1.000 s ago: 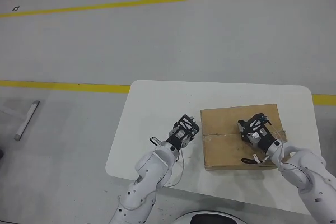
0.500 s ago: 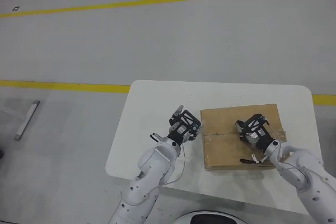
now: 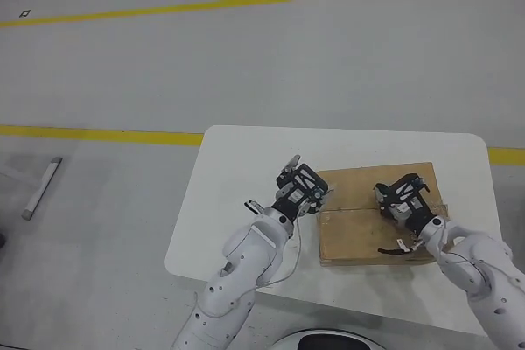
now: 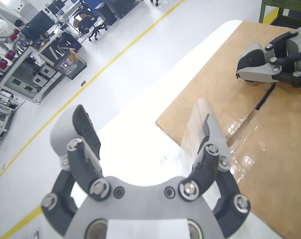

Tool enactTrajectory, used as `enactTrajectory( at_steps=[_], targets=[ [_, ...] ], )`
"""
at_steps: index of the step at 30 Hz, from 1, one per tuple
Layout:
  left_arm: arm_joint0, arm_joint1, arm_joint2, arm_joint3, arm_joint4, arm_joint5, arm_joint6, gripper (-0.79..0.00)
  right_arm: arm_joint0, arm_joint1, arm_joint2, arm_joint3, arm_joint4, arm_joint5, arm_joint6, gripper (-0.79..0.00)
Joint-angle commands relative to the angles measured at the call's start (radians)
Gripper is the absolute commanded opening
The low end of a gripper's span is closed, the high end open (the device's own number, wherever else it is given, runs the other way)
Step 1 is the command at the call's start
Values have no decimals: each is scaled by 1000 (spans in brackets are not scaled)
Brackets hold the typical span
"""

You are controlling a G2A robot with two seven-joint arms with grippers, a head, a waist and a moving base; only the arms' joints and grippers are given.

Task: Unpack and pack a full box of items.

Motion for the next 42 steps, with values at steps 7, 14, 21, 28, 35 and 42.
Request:
enactTrajectory(
  at_steps=[7,14,21,28,35,42],
  targets=[
    [-5,-6,6,7,4,0,-10,0,-40,7,77,-51,34,-7,-11,-785],
    [4,-8,-1,-3,9,-1,-14,0,-124,17,126,-123,62,-114,-10,-785],
    [26,-6,-13,-26,16,-9,-15,0,-146,15,106,-82,40,-91,-14,-785],
    [26,-8,-7,-45,23,-27,-14,0,-120,12,83,-52,39,-72,-11,-785],
    [0,-17,20,-25,25,-42,-8,0,-112,10,83,-48,50,-45,-12,-785],
    [-65,-38,75,34,16,-54,4,0,-133,15,170,-72,74,-4,-25,-785]
  ],
)
